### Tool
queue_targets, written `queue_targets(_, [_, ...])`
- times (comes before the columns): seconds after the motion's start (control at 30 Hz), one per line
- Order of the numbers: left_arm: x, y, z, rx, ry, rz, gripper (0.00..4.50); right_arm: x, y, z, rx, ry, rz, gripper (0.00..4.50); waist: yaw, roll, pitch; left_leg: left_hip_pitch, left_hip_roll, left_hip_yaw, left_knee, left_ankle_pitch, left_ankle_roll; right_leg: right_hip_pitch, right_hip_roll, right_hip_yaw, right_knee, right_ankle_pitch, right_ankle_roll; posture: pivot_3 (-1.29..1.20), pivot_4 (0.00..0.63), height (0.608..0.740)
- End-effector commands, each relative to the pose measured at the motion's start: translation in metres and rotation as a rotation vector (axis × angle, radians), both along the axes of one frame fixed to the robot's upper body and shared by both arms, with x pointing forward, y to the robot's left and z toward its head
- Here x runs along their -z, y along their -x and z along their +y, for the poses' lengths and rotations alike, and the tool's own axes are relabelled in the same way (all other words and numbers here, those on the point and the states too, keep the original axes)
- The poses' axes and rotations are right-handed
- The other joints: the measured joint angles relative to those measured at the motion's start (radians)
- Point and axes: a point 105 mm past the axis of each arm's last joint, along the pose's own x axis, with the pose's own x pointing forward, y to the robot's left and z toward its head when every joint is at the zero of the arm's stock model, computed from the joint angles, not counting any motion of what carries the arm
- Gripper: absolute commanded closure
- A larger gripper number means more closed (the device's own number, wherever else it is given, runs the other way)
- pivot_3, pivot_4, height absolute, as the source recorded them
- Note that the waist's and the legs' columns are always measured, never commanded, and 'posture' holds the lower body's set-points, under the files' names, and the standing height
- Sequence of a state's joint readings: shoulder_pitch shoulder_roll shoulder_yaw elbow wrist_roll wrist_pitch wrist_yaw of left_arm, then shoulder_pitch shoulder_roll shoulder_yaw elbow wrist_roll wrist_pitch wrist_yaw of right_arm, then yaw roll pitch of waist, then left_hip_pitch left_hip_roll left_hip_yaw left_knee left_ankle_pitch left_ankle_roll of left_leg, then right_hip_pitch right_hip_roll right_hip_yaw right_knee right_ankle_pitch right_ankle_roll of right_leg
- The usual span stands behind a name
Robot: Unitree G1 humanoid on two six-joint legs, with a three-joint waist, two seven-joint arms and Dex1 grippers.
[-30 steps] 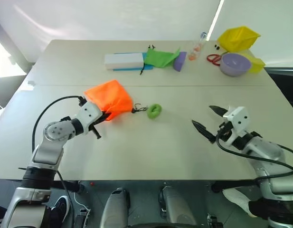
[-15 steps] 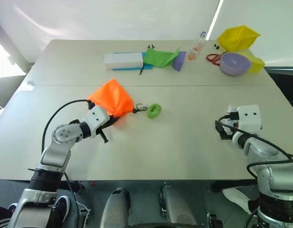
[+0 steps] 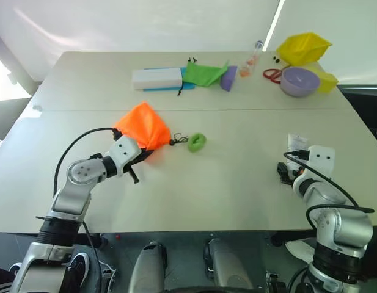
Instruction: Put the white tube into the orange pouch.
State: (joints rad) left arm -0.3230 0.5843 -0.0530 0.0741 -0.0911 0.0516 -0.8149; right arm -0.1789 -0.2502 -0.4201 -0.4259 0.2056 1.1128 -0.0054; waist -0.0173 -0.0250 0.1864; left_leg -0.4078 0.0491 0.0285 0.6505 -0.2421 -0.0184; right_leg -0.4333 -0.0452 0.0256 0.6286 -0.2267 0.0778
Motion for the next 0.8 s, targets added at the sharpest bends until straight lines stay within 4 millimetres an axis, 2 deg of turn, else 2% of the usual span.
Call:
queue_targets(0.03, [-0.013,0.001,0.0,0.011,-0.004,-0.057,4.5,-0.008,-0.002,-0.005,-0.001,-0.009,-0.041,2.36,0.0,0.0,0.0,0.0,0.0,0.0,0.0,0.0,0.0,0.0,0.0,0.0,0.0,0.0,0.0,0.0,0.15,0.74])
queue_targets(0.07, [-0.013,0.002,0.0,0.011,-0.006,-0.057,4.5,-0.01,-0.003,-0.003,-0.018,0.0,-0.045,2.69,0.0,0.0,0.0,0.0,0.0,0.0,0.0,0.0,0.0,0.0,0.0,0.0,0.0,0.0,0.0,0.0,0.15,0.74])
queue_targets(0.13, [-0.013,0.002,0.001,0.007,-0.007,-0.058,4.5,-0.017,-0.007,0.004,-0.084,0.018,-0.074,2.66,0.0,0.0,0.0,0.0,0.0,0.0,0.0,0.0,0.0,0.0,0.0,0.0,0.0,0.0,0.0,0.0,0.15,0.74])
queue_targets(0.23, [-0.016,0.002,0.006,-0.013,-0.015,-0.079,4.5,-0.038,-0.012,0.037,-0.359,0.149,-0.147,2.66,-0.005,0.002,0.001,0.0,0.0,0.0,0.0,0.0,0.0,0.0,0.0,0.0,0.0,0.0,0.0,0.0,0.15,0.74])
queue_targets(0.3, [-0.018,0.002,0.01,-0.037,-0.017,-0.093,4.5,-0.044,-0.002,0.072,-0.616,0.157,-0.181,2.66,-0.004,0.002,0.001,0.0,0.0,0.0,-0.001,0.0,0.0,-0.001,0.0,0.0,0.0,0.0,0.0,0.0,0.15,0.74])
queue_targets(0.37, [-0.017,0.004,0.014,-0.052,-0.019,-0.093,4.5,-0.048,0.024,0.113,-0.952,0.159,-0.197,2.66,-0.003,0.002,0.001,0.0,0.001,-0.001,-0.002,0.0,0.0,-0.001,0.002,0.0,0.0,-0.001,0.0,0.0,0.15,0.74])
queue_targets(0.43, [-0.018,0.005,0.016,-0.067,-0.015,-0.097,4.5,-0.048,0.043,0.134,-1.14,0.154,-0.193,2.66,-0.001,0.002,0.001,0.0,0.001,-0.002,-0.004,0.0,0.0,-0.001,0.002,0.0,0.0,-0.002,0.002,0.0,0.15,0.74])
queue_targets(0.63, [-0.026,0.005,0.018,-0.089,0.0,-0.102,4.5,-0.045,0.062,0.174,-1.373,0.027,-0.191,2.66,0.003,0.001,0.001,-0.001,0.0,-0.001,0.0,0.0,0.0,0.0,0.0,-0.001,0.0,-0.002,0.001,0.0,0.15,0.74])
queue_targets(0.8, [-0.026,0.009,0.014,-0.073,0.009,-0.077,4.5,-0.024,0.043,0.194,-1.429,0.021,-0.151,2.66,-0.002,0.0,0.001,0.0,0.0,-0.001,0.002,0.0,0.0,0.001,-0.001,-0.001,-0.001,-0.001,0.0,0.0,0.15,0.74])
